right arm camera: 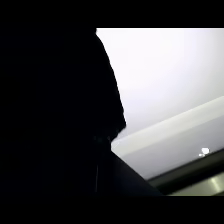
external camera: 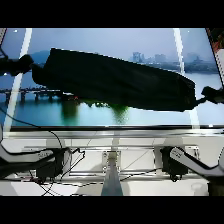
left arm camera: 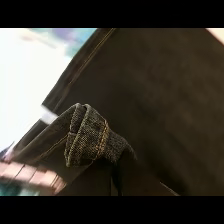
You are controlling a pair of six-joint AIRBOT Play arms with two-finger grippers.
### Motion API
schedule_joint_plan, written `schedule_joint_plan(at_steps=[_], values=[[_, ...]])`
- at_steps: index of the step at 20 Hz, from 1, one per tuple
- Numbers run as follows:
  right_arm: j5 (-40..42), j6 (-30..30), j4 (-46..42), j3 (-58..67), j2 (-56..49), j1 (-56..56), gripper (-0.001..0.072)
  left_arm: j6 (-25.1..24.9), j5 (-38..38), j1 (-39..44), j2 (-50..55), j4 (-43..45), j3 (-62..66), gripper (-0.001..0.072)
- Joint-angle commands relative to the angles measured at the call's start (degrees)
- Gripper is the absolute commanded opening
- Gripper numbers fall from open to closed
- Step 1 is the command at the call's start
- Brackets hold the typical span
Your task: Fold the clothes and pants, and hang the long-sleeved shirts on hangers.
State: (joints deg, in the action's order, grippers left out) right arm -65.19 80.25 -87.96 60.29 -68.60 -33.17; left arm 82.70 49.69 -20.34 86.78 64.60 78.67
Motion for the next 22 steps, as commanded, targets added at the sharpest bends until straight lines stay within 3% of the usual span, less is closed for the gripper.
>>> schedule_joint_plan(at_steps=[1, 5, 10, 11, 12, 13, 16, 19, 22], values=[[3.5, 3.7, 0.3, 10.6, -12.5, 4.0, 0.0061, 5.5, -0.9, 3.3, 12.0, 0.3, 14.5, 0.0017], [10.7, 10.6, 4.0, 21.2, -21.0, 3.9, 0.0061, 9.8, -2.4, 3.8, 19.7, 0.2, 25.3, 0.0017], [33.0, 17.2, 16.2, 22.0, -25.4, 4.0, 0.0084, 9.9, -16.9, 6.3, 23.6, -8.7, 25.7, 0.0023], [36.7, 17.2, 19.3, 22.0, -26.1, 4.0, 0.0272, 9.9, -18.6, 7.0, 24.2, -8.7, 25.7, 0.01], [37.6, 17.2, 20.9, 22.0, -26.3, 3.9, 0.0546, 9.9, -19.1, 7.7, 24.6, -8.6, 25.7, 0.0565], [37.6, 17.2, 21.1, 22.0, -26.3, 4.0, 0.0711, 9.9, -19.0, 8.1, 24.9, -8.5, 25.7, 0.0704], [35.6, 17.2, 20.0, 22.0, -26.1, 3.9, 0.0684, 9.9, -14.6, 7.9, 24.8, -8.4, 25.6, 0.0708], [32.9, 17.2, 17.2, 22.1, -25.5, 3.9, 0.0684, 10.3, -2.9, 5.1, 24.1, -5.5, 25.6, 0.0701], [30.0, 15.8, 17.2, 22.1, -25.5, 3.9, 0.0683, 11.9, 12.1, 1.9, 24.0, 3.0, 25.6, 0.069]])
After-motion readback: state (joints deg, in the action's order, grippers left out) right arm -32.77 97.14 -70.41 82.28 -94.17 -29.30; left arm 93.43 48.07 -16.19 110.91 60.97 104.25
